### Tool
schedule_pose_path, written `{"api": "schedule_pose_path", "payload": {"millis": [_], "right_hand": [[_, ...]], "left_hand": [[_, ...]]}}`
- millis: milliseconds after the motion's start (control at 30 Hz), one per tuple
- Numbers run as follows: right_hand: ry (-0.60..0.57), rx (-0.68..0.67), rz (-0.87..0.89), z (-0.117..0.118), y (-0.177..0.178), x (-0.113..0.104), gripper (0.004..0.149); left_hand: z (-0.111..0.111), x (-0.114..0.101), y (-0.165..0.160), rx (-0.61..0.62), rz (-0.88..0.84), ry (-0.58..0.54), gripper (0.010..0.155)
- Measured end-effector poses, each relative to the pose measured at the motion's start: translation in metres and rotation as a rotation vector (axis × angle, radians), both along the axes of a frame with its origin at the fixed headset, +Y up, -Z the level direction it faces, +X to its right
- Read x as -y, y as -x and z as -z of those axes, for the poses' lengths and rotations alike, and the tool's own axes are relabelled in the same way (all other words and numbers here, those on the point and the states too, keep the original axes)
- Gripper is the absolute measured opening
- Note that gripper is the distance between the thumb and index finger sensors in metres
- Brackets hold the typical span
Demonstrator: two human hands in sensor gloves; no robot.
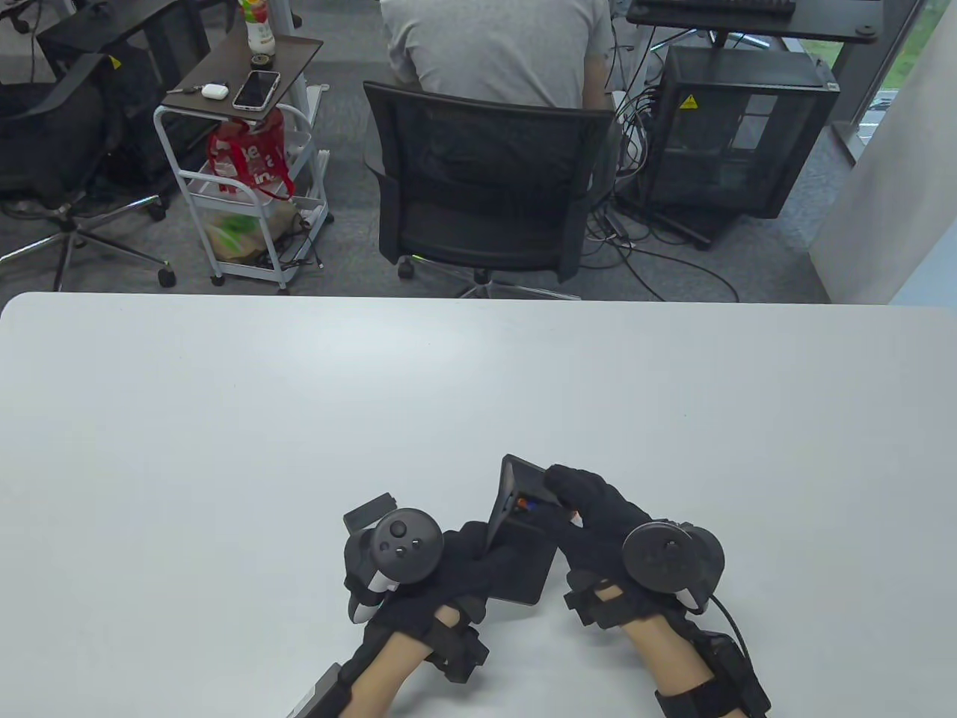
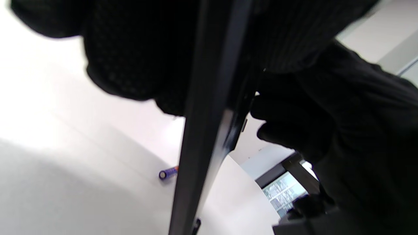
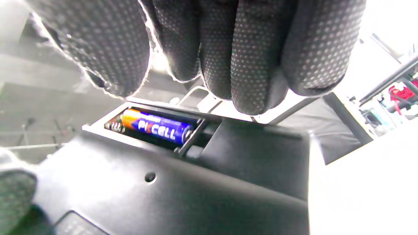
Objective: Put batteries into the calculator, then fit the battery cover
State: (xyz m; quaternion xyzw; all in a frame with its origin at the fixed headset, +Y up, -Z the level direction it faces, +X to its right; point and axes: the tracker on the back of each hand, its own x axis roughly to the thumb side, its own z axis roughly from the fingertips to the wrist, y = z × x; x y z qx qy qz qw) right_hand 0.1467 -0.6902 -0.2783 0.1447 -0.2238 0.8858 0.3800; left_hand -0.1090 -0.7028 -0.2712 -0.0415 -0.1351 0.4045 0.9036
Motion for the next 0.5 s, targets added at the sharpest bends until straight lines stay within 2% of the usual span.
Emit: {"api": "schedule_pose_path", "payload": {"millis": [267,500], "right_hand": [[0.010,0.043,0.060,0.011,-0.024,0.002,0.058],[0.027,0.135,0.068,0.022,-0.053,0.008,0.056]], "left_hand": [[0.007,-0.003,0.022,-0.098,-0.054,-0.009,0.059],[0.012,-0.003,0.038,-0.179,-0.087,-0.012,0.060]]}}
